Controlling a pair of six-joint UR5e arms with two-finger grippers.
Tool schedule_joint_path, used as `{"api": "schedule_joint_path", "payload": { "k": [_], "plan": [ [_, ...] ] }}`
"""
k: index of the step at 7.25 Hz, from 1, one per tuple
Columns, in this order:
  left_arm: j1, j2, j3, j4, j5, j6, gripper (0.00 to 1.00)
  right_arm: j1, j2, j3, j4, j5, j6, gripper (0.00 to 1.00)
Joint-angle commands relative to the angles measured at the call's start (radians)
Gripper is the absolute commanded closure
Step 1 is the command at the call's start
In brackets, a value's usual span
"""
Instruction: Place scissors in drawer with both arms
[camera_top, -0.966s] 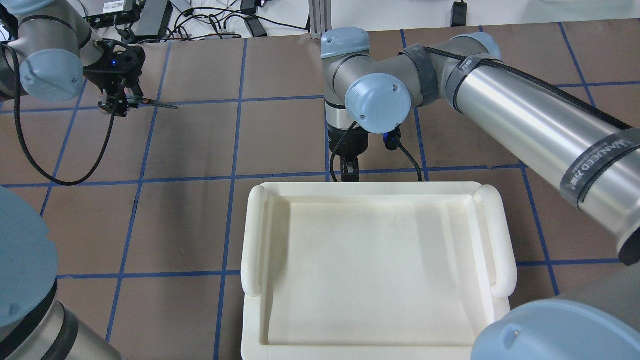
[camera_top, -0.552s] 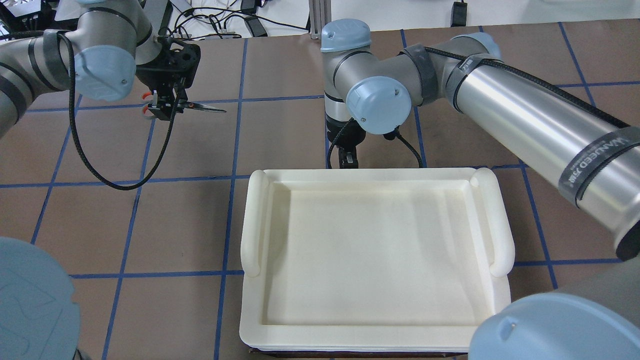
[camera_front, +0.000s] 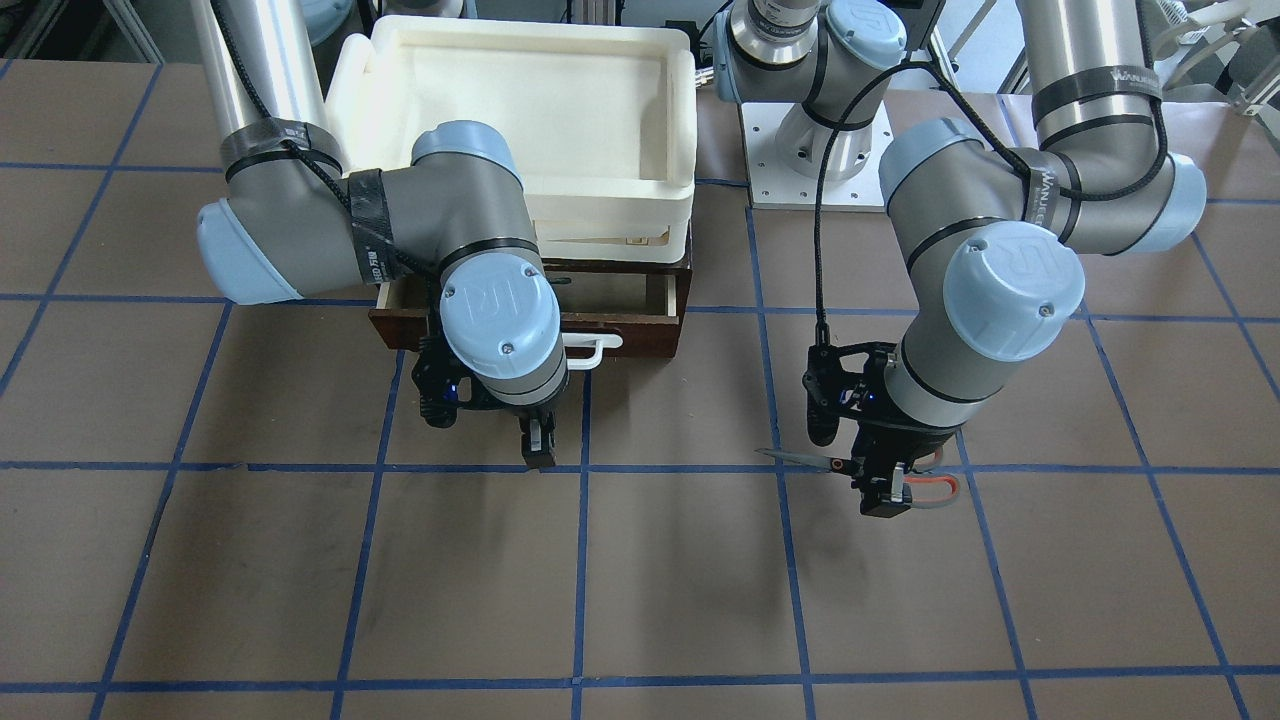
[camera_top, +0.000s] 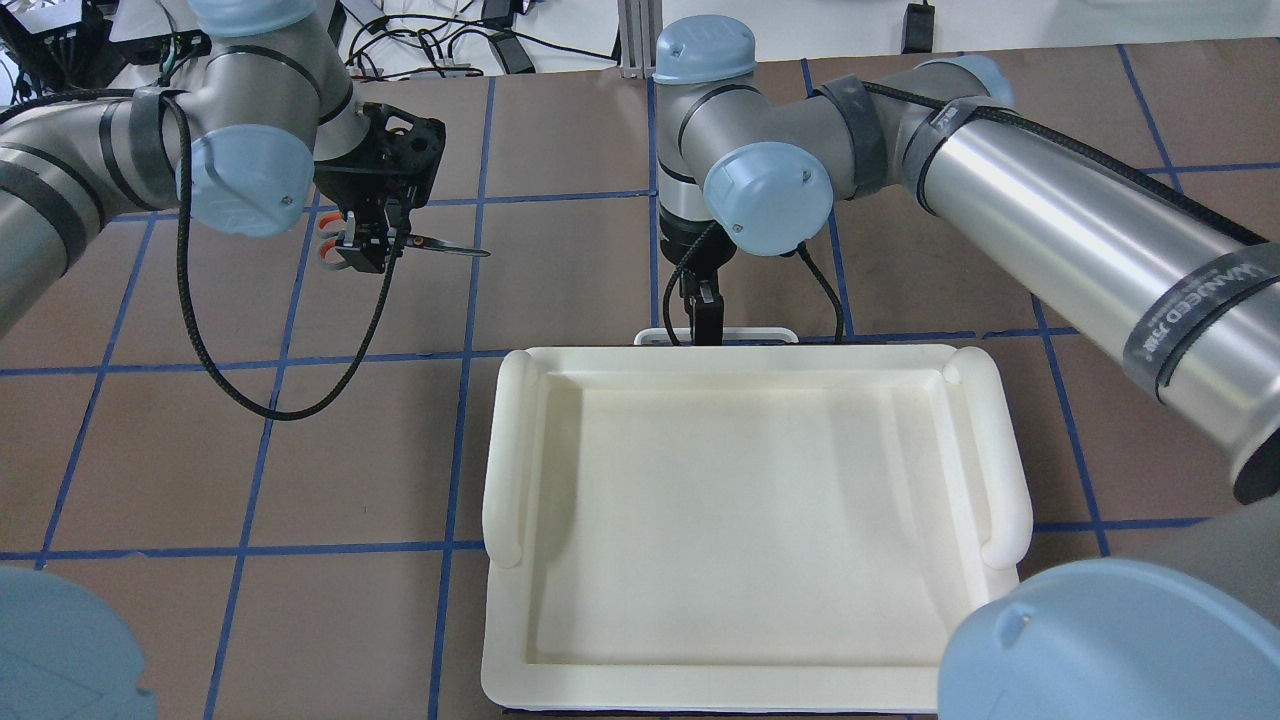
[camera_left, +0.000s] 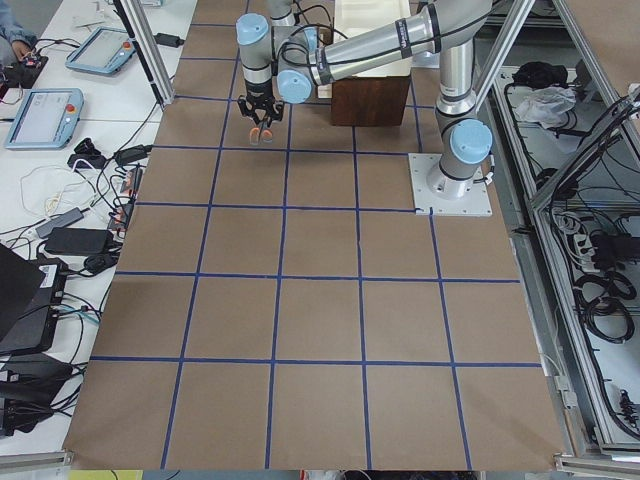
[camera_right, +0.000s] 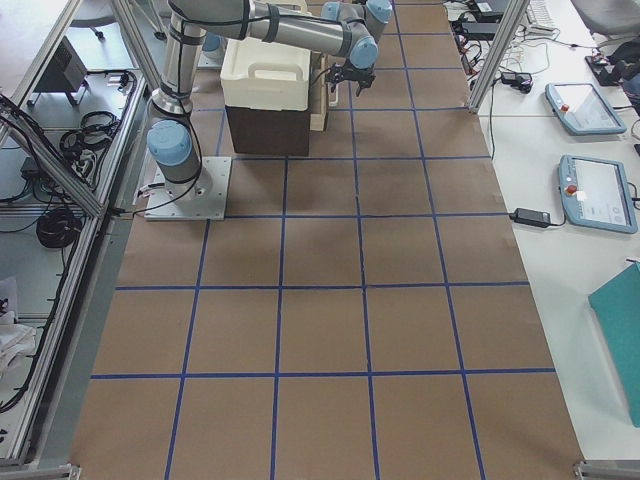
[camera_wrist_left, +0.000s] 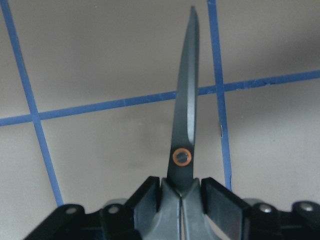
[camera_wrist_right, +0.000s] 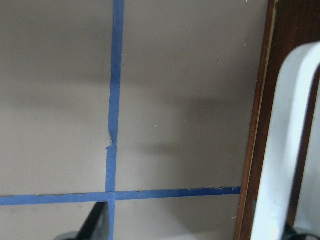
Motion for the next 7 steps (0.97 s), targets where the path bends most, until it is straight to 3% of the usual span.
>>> {"api": "schedule_joint_path", "payload": {
  "k": [1, 7],
  "plan": [
    [-0.003, -0.004, -0.004, 0.000, 0.001, -0.001, 1.00, -0.011, 0.026, -0.043, -0.003, 0.001, -0.028, 0.00],
    [-0.003, -0.004, -0.014, 0.000, -0.005, -0.002, 1.00, -0.049, 0.084, -0.127, -0.029, 0.001, -0.122, 0.00]
  ]
}}
